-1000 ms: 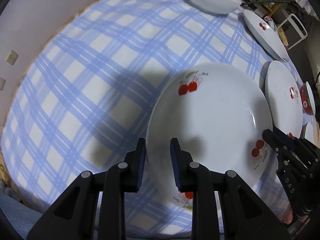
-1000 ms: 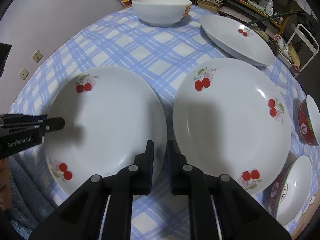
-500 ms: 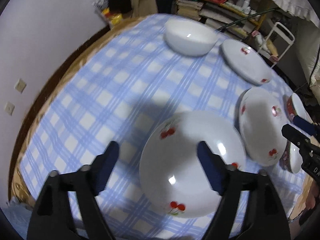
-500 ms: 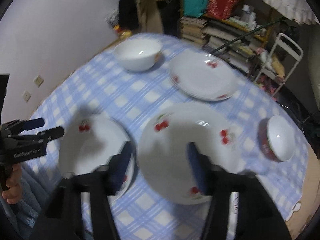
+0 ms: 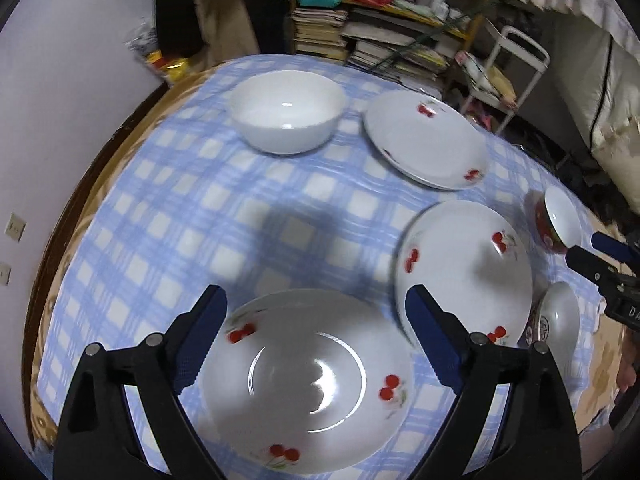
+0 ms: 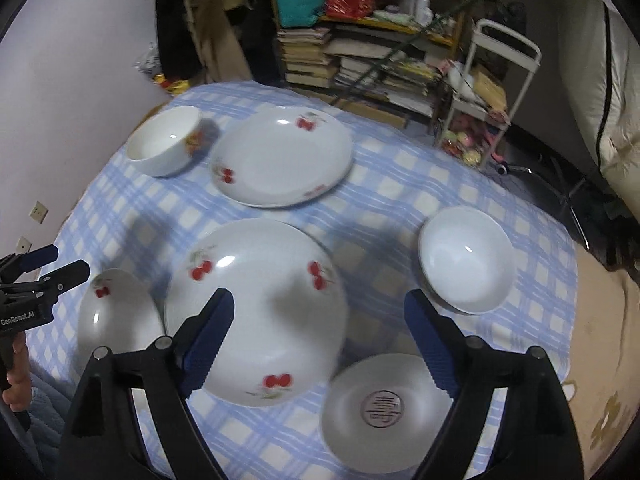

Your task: Organize plates and bowls

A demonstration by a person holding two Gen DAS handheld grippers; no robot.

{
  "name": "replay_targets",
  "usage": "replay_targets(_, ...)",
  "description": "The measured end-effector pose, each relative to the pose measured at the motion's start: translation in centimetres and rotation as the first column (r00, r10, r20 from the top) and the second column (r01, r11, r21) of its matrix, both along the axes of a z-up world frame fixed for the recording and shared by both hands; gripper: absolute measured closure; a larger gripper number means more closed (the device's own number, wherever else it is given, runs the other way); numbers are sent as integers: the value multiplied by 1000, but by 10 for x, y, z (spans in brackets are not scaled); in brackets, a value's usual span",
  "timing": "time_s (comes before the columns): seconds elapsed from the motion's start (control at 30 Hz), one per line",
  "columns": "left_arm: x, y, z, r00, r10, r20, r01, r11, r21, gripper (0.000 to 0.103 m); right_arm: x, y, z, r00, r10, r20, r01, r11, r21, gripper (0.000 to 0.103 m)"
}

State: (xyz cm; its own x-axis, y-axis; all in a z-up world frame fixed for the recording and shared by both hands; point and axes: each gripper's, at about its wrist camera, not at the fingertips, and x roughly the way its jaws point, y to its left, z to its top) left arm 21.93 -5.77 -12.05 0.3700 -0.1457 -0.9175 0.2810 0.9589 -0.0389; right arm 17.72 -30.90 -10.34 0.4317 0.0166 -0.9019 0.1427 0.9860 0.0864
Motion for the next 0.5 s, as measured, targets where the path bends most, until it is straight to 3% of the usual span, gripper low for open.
replay_targets(0.27,10,-41,-35,992,-66,-106,67,998,2,13,0,-25,-33,997,-19,-68,23,998,54,12)
replay_targets(0.5,12,-61,-58,985,-97,-141,100,995,12,13,8,-34,-57,994,-14,-113,22,997,71,15)
